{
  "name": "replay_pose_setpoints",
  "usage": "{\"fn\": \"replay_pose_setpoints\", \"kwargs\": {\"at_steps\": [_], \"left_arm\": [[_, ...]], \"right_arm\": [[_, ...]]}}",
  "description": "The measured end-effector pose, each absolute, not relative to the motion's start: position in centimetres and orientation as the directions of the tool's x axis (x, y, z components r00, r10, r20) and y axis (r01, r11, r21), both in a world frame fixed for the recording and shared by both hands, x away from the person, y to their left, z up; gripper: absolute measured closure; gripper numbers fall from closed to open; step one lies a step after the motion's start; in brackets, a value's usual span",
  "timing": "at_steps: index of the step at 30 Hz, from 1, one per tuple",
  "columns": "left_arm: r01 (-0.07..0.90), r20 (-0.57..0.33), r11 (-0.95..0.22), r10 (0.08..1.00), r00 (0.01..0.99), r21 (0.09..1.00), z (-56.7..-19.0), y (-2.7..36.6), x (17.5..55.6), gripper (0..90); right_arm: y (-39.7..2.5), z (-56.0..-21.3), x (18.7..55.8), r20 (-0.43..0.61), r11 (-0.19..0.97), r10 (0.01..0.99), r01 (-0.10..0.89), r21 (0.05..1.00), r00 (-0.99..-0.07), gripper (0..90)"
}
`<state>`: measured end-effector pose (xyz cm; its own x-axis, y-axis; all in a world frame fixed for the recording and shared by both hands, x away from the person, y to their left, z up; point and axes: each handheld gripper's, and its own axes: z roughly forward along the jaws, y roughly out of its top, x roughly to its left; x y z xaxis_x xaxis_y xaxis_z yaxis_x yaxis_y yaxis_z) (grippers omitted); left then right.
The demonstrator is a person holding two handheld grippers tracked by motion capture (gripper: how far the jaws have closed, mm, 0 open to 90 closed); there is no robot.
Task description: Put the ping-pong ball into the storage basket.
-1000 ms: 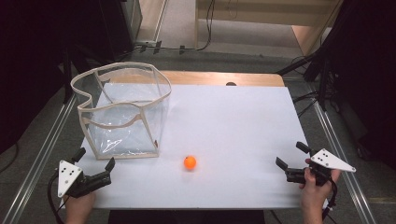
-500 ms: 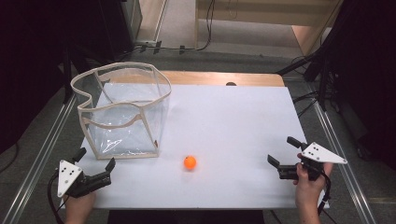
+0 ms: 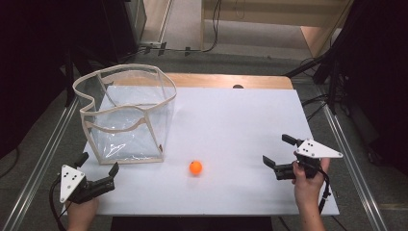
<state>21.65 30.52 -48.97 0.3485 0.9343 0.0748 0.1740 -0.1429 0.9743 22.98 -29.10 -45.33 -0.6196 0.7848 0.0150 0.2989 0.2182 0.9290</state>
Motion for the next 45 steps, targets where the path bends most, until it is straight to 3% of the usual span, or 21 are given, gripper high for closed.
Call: {"fn": "replay_pose_setpoints", "kwargs": {"at_steps": [45], "left_arm": [[0.174, 0.071, -0.14, 0.934, 0.351, 0.975, -49.0, 30.6, 21.6, 0.0]], "right_arm": [[-18.7, -42.1, 27.5, -0.008, 0.402, 0.612, 0.302, 0.864, -0.791, 0.0]]}}
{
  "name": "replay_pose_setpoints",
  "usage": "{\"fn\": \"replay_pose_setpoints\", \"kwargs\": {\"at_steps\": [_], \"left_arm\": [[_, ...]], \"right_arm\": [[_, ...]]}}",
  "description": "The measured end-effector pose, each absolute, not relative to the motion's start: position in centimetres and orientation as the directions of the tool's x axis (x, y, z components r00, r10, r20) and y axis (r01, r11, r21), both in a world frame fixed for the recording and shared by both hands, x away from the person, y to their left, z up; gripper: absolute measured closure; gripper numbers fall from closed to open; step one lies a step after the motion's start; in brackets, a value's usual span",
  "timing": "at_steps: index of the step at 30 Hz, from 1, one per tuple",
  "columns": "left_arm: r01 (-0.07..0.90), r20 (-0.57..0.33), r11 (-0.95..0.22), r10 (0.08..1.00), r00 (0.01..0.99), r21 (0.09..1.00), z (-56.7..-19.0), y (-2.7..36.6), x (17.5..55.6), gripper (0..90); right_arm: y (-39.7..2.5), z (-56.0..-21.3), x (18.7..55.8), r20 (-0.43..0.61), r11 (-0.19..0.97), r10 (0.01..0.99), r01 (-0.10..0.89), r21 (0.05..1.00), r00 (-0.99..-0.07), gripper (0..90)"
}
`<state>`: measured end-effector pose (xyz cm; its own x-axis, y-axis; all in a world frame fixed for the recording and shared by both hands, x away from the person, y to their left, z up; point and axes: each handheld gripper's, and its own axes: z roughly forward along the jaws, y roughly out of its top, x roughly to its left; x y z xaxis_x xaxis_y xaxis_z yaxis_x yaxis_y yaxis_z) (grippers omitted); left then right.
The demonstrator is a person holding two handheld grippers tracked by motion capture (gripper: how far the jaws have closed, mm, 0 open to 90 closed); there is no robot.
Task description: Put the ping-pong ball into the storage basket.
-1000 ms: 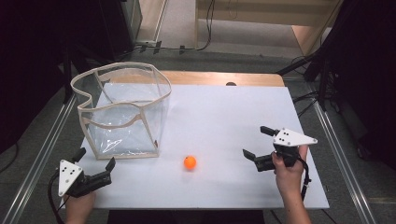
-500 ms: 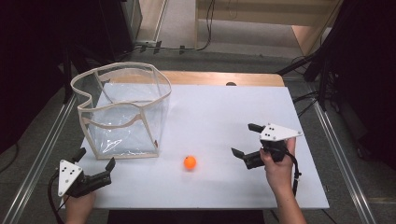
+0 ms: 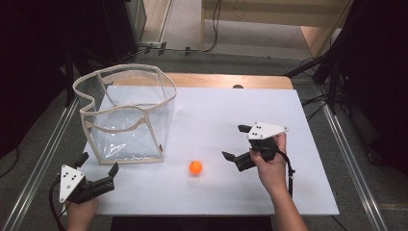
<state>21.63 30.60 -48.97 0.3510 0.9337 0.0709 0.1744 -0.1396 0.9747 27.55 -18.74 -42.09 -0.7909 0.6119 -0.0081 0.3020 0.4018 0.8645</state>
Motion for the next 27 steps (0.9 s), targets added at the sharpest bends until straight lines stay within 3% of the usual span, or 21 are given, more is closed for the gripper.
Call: {"fn": "replay_pose_setpoints", "kwargs": {"at_steps": [27], "left_arm": [[0.176, 0.07, -0.141, 0.931, 0.358, 0.974, -49.0, 30.6, 21.7, 0.0]], "right_arm": [[-14.4, -42.3, 29.5, 0.023, 0.47, 0.551, 0.334, 0.817, -0.834, 0.0]]}}
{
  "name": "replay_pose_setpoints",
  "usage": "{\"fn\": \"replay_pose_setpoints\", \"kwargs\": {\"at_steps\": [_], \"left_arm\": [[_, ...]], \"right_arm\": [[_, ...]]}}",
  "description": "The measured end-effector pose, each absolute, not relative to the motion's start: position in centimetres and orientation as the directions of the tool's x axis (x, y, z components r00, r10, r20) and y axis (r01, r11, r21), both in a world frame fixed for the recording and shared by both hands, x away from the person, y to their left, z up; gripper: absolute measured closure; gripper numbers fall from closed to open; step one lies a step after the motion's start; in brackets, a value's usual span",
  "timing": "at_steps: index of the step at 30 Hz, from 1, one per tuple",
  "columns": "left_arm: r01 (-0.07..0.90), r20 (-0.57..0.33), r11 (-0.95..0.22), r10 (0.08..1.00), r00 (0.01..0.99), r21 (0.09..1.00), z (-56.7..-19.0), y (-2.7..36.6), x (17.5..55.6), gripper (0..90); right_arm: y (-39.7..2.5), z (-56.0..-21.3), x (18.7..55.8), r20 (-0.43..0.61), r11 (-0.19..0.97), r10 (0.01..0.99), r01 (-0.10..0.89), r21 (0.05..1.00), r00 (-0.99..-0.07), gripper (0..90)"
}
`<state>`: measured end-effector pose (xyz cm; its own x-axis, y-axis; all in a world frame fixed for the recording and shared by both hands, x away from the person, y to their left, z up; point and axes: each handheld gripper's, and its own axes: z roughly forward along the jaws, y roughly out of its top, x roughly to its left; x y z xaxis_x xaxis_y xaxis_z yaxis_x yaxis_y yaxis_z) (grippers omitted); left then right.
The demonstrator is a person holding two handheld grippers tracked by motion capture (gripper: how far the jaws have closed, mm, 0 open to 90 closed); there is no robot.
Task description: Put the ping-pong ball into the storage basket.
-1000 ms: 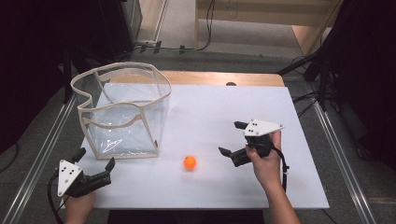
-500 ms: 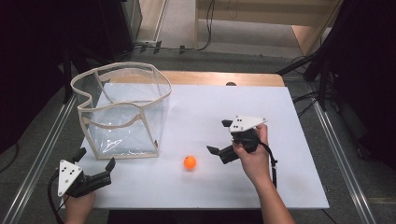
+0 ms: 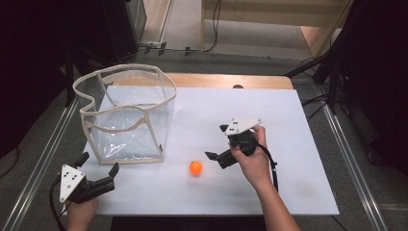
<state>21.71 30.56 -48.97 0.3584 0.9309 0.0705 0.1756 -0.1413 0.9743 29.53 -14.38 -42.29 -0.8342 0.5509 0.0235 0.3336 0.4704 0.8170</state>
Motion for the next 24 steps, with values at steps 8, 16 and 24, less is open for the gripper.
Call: {"fn": "replay_pose_setpoints", "kwargs": {"at_steps": [8, 16, 24], "left_arm": [[0.176, 0.07, -0.142, 0.93, 0.36, 0.974, -49.0, 30.6, 21.7, 0.0], [0.176, 0.072, -0.143, 0.93, 0.359, 0.974, -49.0, 30.6, 21.7, 0.0], [0.176, 0.071, -0.143, 0.93, 0.36, 0.974, -49.0, 30.6, 21.7, 0.0]], "right_arm": [[-13.4, -42.6, 29.7, 0.021, 0.51, 0.522, 0.333, 0.793, -0.852, 0.0], [-12.4, -43.0, 29.8, 0.006, 0.566, 0.496, 0.328, 0.756, -0.868, 0.0], [-11.3, -43.6, 29.8, 0.024, 0.608, 0.454, 0.329, 0.722, -0.891, 0.0]]}}
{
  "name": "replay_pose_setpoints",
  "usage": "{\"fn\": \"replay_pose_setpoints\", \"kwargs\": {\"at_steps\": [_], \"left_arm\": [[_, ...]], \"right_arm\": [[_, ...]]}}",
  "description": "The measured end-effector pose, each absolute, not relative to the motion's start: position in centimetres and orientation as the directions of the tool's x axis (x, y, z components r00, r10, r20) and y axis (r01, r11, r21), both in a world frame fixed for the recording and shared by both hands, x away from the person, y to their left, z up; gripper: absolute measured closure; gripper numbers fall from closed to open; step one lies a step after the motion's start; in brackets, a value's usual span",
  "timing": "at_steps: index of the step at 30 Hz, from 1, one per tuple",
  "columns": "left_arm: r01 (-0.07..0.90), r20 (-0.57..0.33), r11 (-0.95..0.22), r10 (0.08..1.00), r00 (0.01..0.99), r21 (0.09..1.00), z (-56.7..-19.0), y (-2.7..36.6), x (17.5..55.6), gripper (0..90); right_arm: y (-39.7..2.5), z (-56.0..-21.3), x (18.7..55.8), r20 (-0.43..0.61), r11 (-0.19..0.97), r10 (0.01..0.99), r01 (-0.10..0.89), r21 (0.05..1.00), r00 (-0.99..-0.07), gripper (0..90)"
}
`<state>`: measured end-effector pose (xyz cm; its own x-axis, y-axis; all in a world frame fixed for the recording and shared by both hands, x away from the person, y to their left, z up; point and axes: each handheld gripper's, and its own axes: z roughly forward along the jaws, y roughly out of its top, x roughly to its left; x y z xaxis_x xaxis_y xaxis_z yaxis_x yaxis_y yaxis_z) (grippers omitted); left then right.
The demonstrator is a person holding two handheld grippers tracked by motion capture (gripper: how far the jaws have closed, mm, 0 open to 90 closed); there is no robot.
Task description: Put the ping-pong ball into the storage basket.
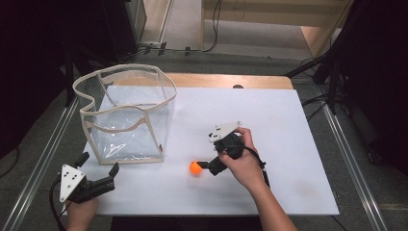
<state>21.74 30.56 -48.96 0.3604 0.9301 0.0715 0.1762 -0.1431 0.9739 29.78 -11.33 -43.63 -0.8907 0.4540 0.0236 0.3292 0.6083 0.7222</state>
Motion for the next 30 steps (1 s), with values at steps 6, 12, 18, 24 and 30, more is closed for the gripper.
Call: {"fn": "replay_pose_setpoints", "kwargs": {"at_steps": [6, 12, 18, 24, 30], "left_arm": [[0.177, 0.071, -0.143, 0.93, 0.361, 0.974, -49.0, 30.6, 21.8, 0.0], [0.177, 0.071, -0.143, 0.93, 0.361, 0.974, -49.0, 30.6, 21.8, 0.0], [0.176, 0.07, -0.142, 0.93, 0.362, 0.974, -49.0, 30.6, 21.8, 0.0], [0.177, 0.07, -0.143, 0.929, 0.363, 0.974, -49.0, 30.6, 21.8, 0.0], [0.177, 0.07, -0.143, 0.929, 0.363, 0.974, -48.9, 30.6, 21.8, 0.0]], "right_arm": [[-10.7, -44.1, 29.9, 0.039, 0.634, 0.445, 0.346, 0.692, -0.895, 0.0], [-10.1, -44.7, 30.1, 0.057, 0.664, 0.436, 0.364, 0.653, -0.898, 0.0], [-9.3, -45.7, 30.4, 0.069, 0.704, 0.43, 0.382, 0.599, -0.9, 0.0], [-8.6, -46.3, 30.4, 0.069, 0.735, 0.42, 0.384, 0.559, -0.905, 0.0], [-8.1, -46.7, 30.5, 0.064, 0.76, 0.402, 0.372, 0.534, -0.913, 0.0]]}}
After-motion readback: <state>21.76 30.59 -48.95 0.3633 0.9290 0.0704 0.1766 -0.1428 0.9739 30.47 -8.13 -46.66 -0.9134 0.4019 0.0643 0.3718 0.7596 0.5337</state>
